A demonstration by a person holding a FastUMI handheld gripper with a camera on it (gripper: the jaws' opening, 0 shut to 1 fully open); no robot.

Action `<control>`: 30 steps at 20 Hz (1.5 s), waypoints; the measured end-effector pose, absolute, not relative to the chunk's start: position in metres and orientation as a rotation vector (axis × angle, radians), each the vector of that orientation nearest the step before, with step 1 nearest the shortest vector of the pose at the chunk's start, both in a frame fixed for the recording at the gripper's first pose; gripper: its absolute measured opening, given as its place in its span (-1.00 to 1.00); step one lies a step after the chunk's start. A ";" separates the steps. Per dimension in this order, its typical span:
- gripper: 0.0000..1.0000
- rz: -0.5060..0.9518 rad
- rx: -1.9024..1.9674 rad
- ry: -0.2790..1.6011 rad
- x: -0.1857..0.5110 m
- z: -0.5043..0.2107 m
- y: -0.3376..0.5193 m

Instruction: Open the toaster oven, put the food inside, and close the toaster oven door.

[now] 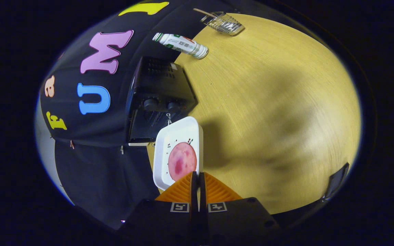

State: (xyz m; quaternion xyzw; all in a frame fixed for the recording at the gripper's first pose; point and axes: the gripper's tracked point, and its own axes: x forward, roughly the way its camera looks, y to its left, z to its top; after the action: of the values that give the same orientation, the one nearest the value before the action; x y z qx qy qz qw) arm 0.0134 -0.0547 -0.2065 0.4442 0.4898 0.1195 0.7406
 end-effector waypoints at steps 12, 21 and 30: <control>-0.90 0.192 1.009 0.915 0.057 -0.194 0.067; -0.90 0.077 1.054 0.726 0.140 -0.210 0.124; -0.90 -0.091 1.198 0.492 0.209 -0.210 0.133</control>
State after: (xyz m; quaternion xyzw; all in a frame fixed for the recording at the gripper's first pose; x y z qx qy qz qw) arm 0.2091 0.1326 -0.2095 0.5579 0.2292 -0.0425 0.7965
